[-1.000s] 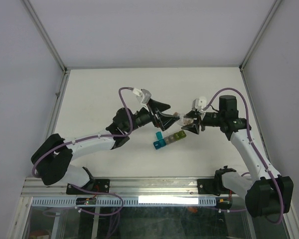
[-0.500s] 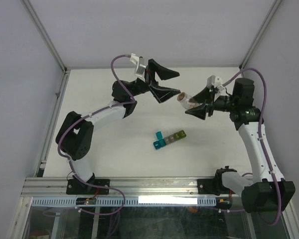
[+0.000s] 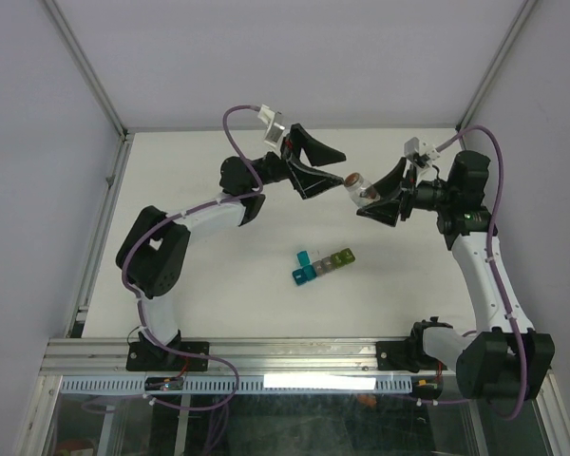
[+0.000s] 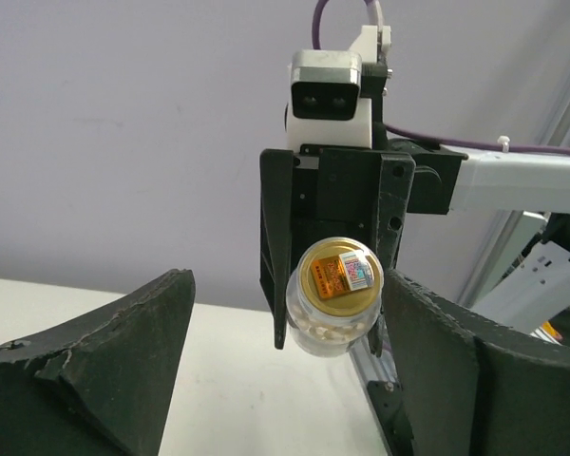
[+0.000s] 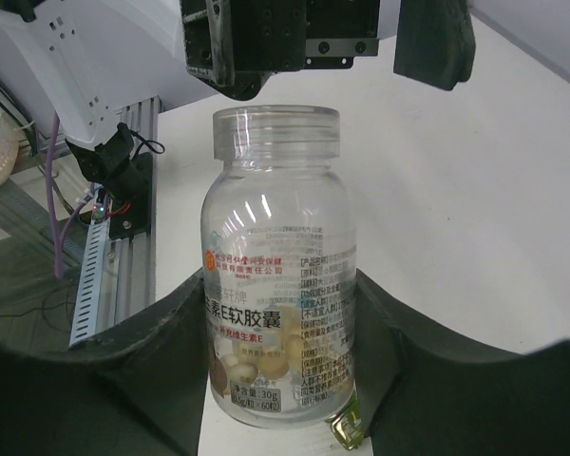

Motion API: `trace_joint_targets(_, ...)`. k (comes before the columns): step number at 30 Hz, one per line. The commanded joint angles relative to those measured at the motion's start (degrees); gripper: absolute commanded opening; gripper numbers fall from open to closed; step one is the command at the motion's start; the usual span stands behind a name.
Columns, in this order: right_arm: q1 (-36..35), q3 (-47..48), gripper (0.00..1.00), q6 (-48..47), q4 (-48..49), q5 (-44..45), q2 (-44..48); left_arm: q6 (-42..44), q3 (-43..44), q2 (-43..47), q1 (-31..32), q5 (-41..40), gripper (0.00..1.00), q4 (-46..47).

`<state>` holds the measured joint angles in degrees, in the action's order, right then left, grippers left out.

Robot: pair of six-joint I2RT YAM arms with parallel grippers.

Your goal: Sort the pills into containers

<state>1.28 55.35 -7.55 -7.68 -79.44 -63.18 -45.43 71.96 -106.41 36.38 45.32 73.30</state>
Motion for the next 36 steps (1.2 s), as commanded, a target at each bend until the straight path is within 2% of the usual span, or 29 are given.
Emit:
trace_joint_targets(1,0.0,-1.3,0.00,3.7,7.8,-2.6,1.7,-1.7,3.2,-0.5,0.8,6.4,0.78,2.3)
trace_joint_targets(9,0.1,-2.0,0.00,3.8,8.2,-2.6,2.2,2.1,5.1,-1.1,1.9,11.6,0.71,-2.3)
trace_joint_targets(14,0.1,-2.4,0.00,3.8,8.5,-1.7,1.8,2.2,5.5,-1.8,2.6,13.7,0.66,-0.3)
trace_joint_targets(24,0.0,-2.9,0.00,3.8,8.2,-1.6,0.6,2.8,4.1,-1.1,3.0,10.9,0.56,1.7)
trace_joint_targets(32,-0.1,-2.9,0.00,3.4,8.0,-1.5,0.7,5.6,5.1,-1.1,4.1,11.1,0.55,-2.5)
trace_joint_targets(36,-0.2,-2.8,0.00,2.5,7.1,-1.0,0.8,6.4,5.5,-1.0,4.3,10.6,0.43,-3.8)
